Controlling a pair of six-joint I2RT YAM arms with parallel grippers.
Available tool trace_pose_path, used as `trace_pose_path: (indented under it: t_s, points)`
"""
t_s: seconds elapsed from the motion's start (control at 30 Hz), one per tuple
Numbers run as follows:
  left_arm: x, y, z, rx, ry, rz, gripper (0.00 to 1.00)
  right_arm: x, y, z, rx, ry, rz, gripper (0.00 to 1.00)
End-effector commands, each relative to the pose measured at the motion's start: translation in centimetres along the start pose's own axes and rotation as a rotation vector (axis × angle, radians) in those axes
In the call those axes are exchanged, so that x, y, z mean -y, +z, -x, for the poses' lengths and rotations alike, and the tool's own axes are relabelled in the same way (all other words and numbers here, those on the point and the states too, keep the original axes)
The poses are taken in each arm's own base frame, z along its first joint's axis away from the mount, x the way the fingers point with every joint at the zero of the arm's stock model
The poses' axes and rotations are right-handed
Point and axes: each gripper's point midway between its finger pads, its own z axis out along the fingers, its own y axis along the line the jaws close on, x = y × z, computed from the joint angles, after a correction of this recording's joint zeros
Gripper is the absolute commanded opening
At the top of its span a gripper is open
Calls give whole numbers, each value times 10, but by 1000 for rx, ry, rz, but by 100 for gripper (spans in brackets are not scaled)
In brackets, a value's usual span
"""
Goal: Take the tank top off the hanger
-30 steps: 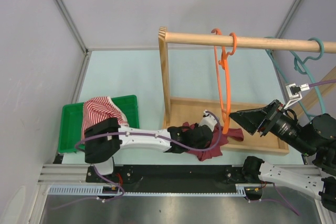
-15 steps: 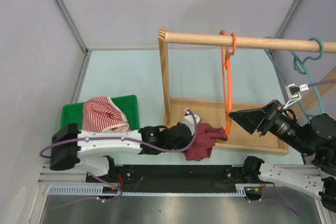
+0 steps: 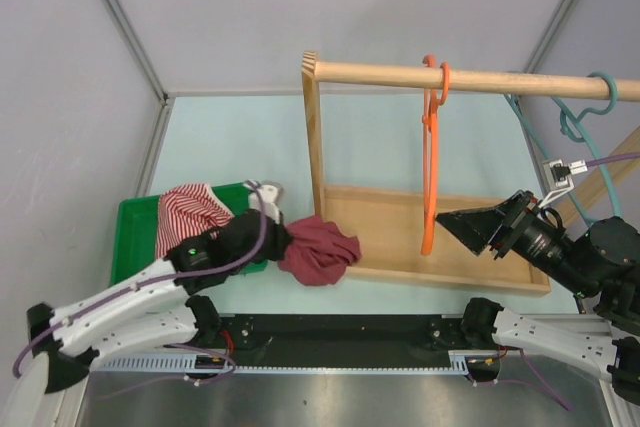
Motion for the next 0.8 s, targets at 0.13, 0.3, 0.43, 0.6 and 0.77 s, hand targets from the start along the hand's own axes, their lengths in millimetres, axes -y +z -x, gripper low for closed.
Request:
trace_pose_path:
  t_s: [0.13,0.3,0.43,0.6,0.77]
  points:
    - [-107,-63,73,230,-143,333,0,2,-7,11,46,0,-12,90]
    - [-155,-109,117,375,-242,561,0,2,-7,10,38,1,-12,90]
    - [-180,-143,127,457,-300,709,0,3,-9,12,45,0,-20,90]
    - [-191,-154,122,511,-309,765,0,6,-10,13,51,-6,-28,90]
    - [-199,-171,128,542,-308,832,0,4,-4,9,32,-10,-29,90]
